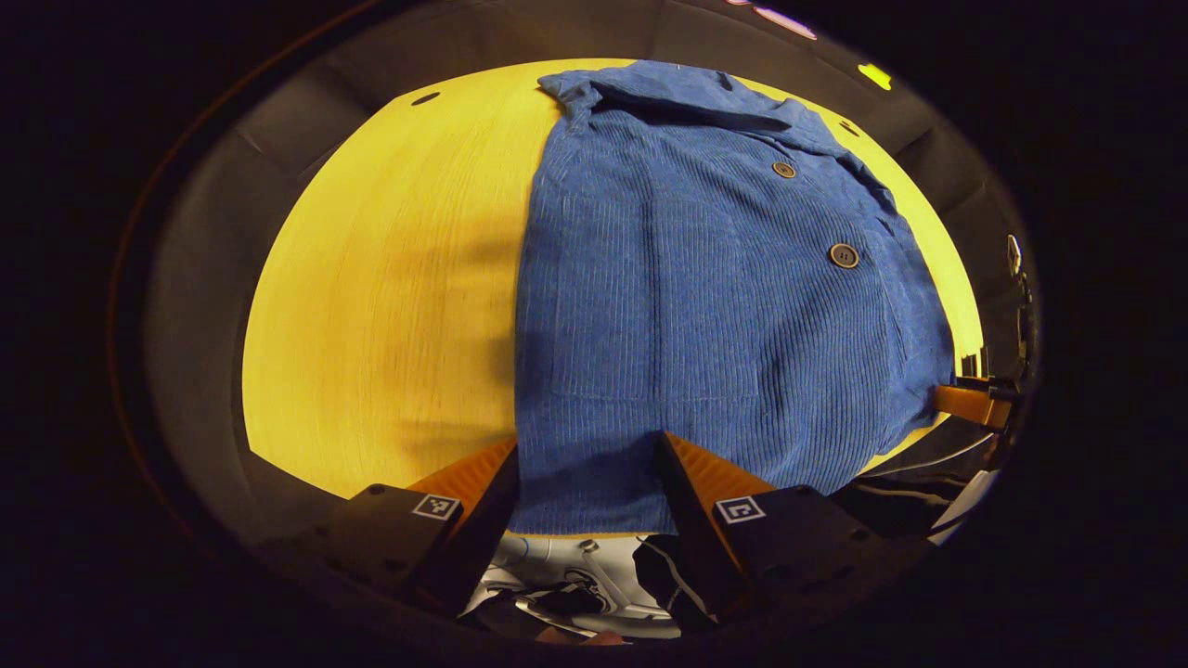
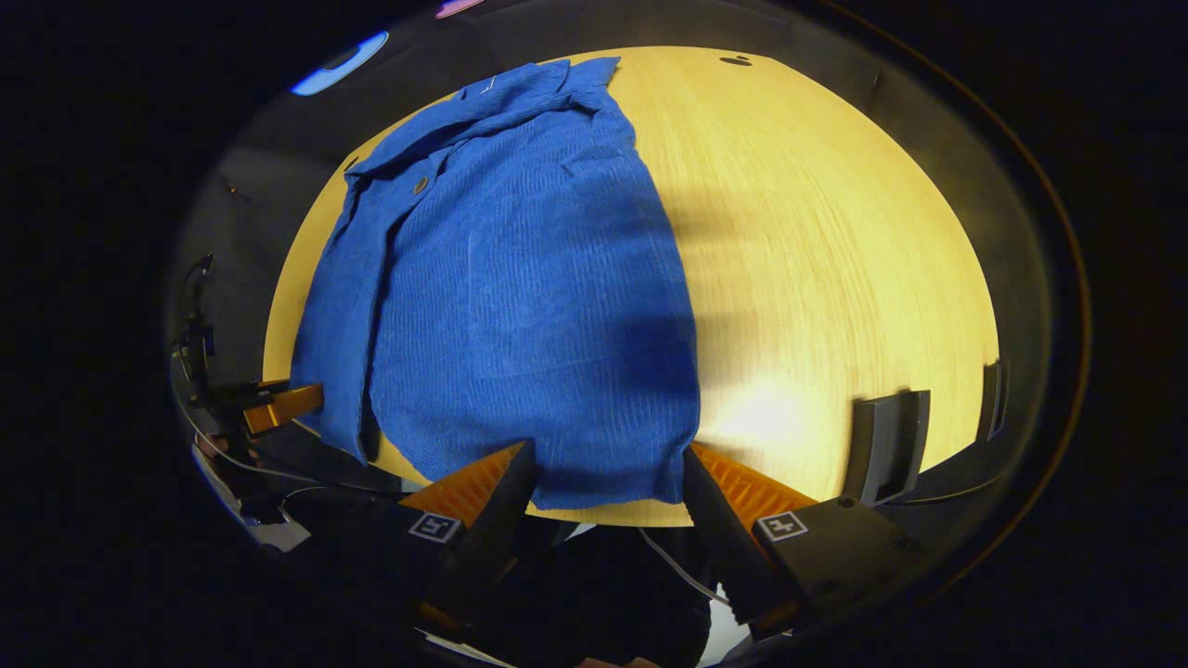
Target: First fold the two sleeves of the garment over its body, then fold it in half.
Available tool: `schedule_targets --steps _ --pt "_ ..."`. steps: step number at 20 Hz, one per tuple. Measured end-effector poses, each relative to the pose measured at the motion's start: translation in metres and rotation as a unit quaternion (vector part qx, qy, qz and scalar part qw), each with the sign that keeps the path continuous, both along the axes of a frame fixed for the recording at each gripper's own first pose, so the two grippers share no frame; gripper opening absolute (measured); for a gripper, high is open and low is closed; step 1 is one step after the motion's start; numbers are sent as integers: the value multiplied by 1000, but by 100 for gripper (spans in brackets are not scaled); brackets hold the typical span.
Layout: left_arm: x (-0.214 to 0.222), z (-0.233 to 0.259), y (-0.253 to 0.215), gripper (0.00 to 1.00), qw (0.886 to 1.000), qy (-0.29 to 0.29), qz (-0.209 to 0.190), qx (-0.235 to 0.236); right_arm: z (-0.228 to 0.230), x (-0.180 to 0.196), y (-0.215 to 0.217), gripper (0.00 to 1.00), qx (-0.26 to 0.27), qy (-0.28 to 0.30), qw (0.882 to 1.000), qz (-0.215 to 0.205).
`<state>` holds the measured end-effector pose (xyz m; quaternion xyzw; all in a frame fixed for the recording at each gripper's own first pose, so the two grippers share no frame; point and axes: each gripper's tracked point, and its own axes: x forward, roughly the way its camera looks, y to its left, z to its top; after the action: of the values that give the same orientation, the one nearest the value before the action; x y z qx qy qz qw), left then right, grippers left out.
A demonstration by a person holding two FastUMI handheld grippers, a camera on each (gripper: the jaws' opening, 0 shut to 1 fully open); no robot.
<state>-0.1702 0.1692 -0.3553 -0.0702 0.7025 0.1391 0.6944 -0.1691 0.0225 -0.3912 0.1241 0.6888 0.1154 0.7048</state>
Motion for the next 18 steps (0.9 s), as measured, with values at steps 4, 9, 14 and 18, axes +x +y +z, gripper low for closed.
schedule_targets --steps 4,9,14,18 --pt "-1 0 -1 81 1000 6 14 -2 -6 1 -7 89 -30 16 999 3" --pt "5 -2 -5 38 1000 -11 21 -15 -12 4 -23 55 -67 14 998 4" --pt "9 1 -17 2 994 5 75 -73 -11 3 -15 17 -8 65 995 -77" --pt "10 1 -31 2 989 9 94 -115 -4 8 -15 16 -5 51 997 -63"
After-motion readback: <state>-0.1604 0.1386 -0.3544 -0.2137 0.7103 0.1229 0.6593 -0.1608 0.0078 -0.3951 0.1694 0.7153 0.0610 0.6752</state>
